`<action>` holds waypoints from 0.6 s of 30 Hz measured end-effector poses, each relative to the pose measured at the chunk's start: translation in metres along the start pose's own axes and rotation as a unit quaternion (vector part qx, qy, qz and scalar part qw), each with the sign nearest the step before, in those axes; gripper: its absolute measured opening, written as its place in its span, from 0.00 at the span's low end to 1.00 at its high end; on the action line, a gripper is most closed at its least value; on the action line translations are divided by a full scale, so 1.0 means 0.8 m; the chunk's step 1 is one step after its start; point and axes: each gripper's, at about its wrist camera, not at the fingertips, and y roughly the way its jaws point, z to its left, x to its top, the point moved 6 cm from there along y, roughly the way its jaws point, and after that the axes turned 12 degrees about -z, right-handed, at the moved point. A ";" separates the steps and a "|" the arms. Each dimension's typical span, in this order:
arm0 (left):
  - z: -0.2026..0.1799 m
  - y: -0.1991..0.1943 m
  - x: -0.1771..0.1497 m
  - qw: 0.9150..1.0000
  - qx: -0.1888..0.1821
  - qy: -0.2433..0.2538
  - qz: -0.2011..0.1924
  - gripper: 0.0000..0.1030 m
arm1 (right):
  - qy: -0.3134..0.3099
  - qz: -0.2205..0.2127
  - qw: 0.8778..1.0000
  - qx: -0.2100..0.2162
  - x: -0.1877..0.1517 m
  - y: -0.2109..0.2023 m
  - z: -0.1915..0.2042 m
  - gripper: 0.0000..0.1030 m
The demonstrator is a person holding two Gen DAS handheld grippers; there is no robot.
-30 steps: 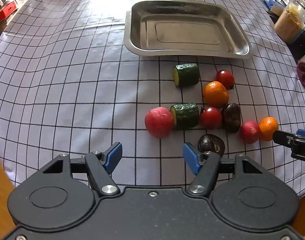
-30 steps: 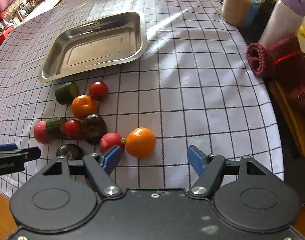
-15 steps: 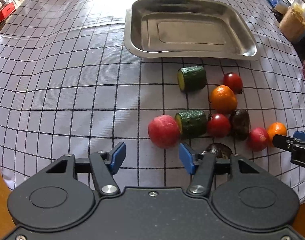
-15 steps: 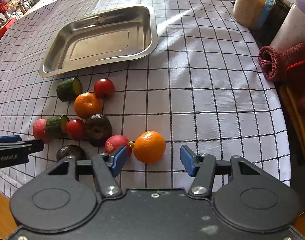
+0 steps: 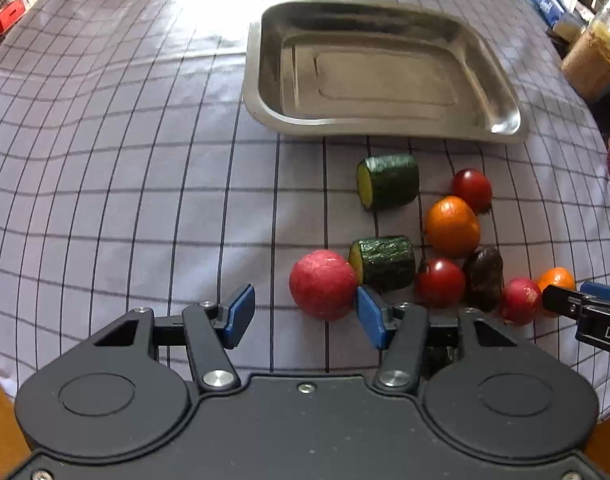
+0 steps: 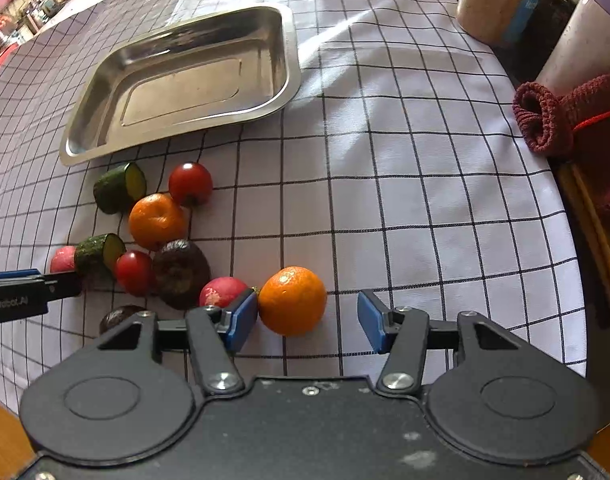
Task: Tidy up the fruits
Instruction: 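Grasp the mandarin orange with the right gripper while the left gripper grasps the red fruit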
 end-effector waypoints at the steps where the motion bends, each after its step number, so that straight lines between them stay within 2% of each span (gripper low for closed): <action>1: 0.001 0.001 0.003 1.000 -0.002 0.001 -0.004 0.59 | 0.005 -0.001 1.000 0.000 0.001 0.001 0.000 0.53; 5: 0.006 0.002 0.011 1.000 -0.005 -0.004 -0.013 0.63 | 0.016 -0.013 1.000 -0.007 0.002 0.002 0.000 0.53; 10: 0.016 0.005 0.016 0.999 -0.008 -0.022 -0.023 0.63 | -0.021 -0.032 0.999 -0.019 0.004 0.001 0.011 0.53; 14: 0.019 0.006 0.019 0.999 -0.013 -0.025 -0.021 0.63 | -0.004 -0.031 0.999 -0.021 0.007 0.004 0.007 0.54; 17: 0.021 0.007 0.023 0.999 -0.015 -0.028 -0.017 0.63 | 0.018 -0.008 1.000 -0.012 0.012 0.009 0.004 0.50; 18: 0.021 0.007 0.025 0.999 -0.018 -0.032 -0.014 0.62 | 0.025 -0.001 1.000 -0.006 0.013 0.010 0.003 0.41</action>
